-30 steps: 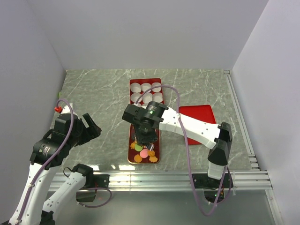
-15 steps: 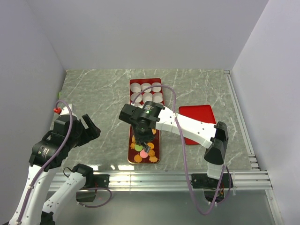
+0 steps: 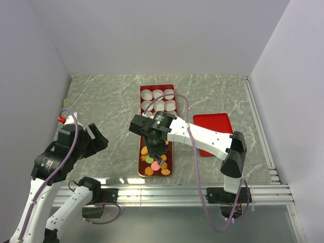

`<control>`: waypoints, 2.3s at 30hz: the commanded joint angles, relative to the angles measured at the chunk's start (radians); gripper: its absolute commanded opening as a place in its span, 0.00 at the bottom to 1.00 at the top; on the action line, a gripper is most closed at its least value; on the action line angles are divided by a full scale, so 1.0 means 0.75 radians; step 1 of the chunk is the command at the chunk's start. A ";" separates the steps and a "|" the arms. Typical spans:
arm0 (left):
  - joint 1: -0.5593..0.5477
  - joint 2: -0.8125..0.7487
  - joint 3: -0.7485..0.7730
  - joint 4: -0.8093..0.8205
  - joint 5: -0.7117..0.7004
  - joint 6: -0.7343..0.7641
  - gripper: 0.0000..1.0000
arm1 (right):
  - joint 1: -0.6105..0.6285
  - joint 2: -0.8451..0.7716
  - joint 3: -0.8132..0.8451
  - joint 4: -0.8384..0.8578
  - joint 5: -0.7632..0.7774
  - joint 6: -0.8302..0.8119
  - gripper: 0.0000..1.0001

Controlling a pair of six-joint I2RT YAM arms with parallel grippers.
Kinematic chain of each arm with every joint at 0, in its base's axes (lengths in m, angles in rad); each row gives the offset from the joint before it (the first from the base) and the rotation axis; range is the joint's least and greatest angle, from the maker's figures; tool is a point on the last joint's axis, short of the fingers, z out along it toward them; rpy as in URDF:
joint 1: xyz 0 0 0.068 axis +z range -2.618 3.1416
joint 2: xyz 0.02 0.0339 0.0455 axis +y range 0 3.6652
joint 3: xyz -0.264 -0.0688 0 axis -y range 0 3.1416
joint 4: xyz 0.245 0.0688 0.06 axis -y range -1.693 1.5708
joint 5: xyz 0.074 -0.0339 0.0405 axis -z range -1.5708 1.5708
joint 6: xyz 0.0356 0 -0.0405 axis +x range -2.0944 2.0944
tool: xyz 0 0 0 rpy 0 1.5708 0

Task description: Pack the cookies

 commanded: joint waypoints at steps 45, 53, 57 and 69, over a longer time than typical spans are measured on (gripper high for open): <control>-0.001 0.038 0.017 0.005 -0.033 -0.014 0.82 | -0.143 -0.026 0.051 0.009 0.066 -0.126 0.57; -0.004 0.034 0.011 0.001 -0.035 -0.002 0.82 | -0.157 0.079 0.139 -0.022 0.080 -0.179 0.57; -0.004 0.026 0.001 -0.001 -0.043 0.006 0.82 | -0.157 0.128 0.180 -0.034 0.086 -0.196 0.57; -0.004 0.024 -0.003 0.013 -0.031 0.019 0.83 | -0.157 0.203 0.158 -0.059 0.103 -0.216 0.56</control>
